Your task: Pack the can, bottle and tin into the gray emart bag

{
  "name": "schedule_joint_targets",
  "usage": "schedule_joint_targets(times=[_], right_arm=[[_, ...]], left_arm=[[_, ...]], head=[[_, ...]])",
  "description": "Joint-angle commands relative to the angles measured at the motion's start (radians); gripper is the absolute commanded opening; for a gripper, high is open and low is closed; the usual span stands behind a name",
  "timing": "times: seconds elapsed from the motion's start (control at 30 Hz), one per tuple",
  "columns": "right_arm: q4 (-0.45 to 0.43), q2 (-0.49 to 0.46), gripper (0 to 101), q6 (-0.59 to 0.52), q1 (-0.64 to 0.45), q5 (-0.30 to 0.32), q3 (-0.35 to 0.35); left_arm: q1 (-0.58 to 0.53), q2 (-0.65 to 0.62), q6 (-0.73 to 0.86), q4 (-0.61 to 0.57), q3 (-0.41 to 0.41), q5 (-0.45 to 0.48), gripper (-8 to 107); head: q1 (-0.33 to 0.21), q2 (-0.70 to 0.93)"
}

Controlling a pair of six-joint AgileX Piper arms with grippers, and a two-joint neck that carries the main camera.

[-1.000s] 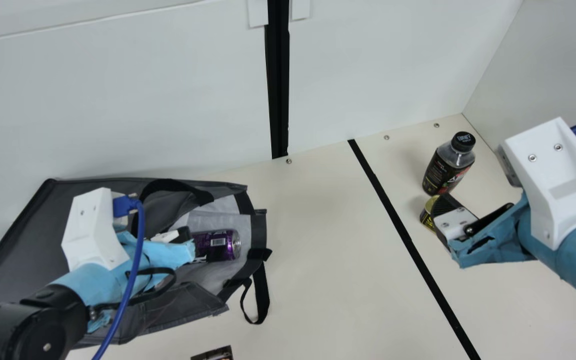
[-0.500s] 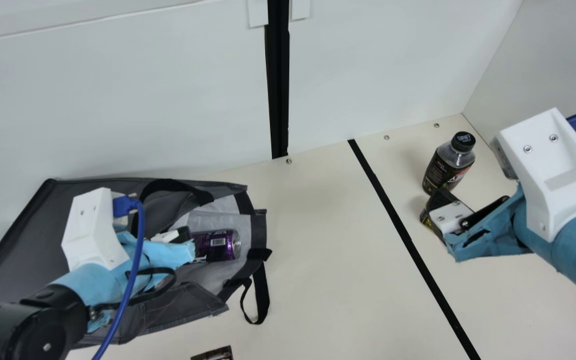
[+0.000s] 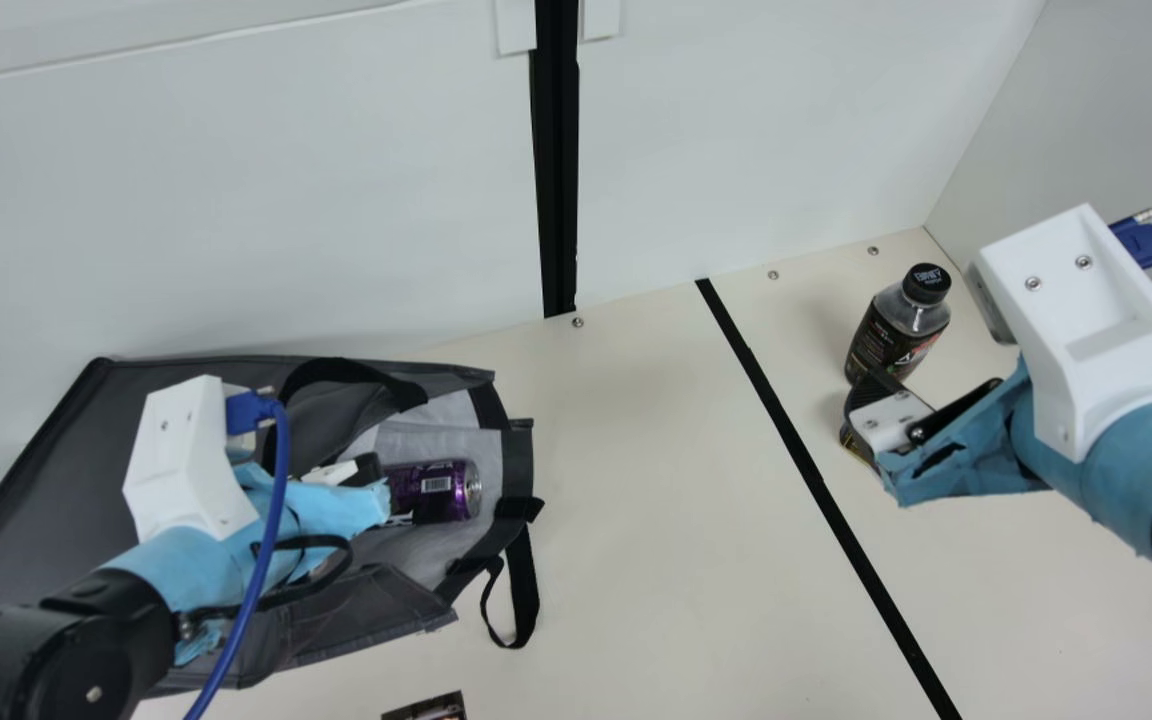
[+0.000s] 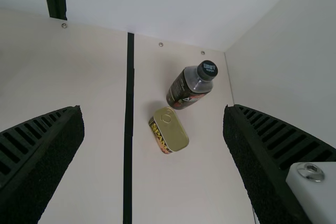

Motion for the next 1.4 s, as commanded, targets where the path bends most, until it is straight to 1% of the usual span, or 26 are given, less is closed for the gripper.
schedule_joint_targets(times=[0.0, 0.3, 0.67, 1.37], right_arm=[[0.004, 0.006, 91, -0.004, -0.006, -0.004, 0.0], [0.041, 0.047, 91, -0.033, -0.062, -0.035, -0.005], [0.116, 0.105, 91, -0.114, -0.159, -0.077, -0.025], [0.235, 0.241, 91, -0.261, -0.314, -0.135, -0.074]], left_arm=[[0.0, 0.0, 0.0, 0.0, 0.0, 0.0, 10], [0.0, 0.0, 0.0, 0.0, 0.0, 0.0, 10], [0.0, 0.0, 0.0, 0.0, 0.0, 0.0, 10], [0.0, 0.0, 0.0, 0.0, 0.0, 0.0, 10]], head=[[-0.023, -0.001], [-0.023, -0.001], [-0.023, -0.001], [-0.023, -0.001]])
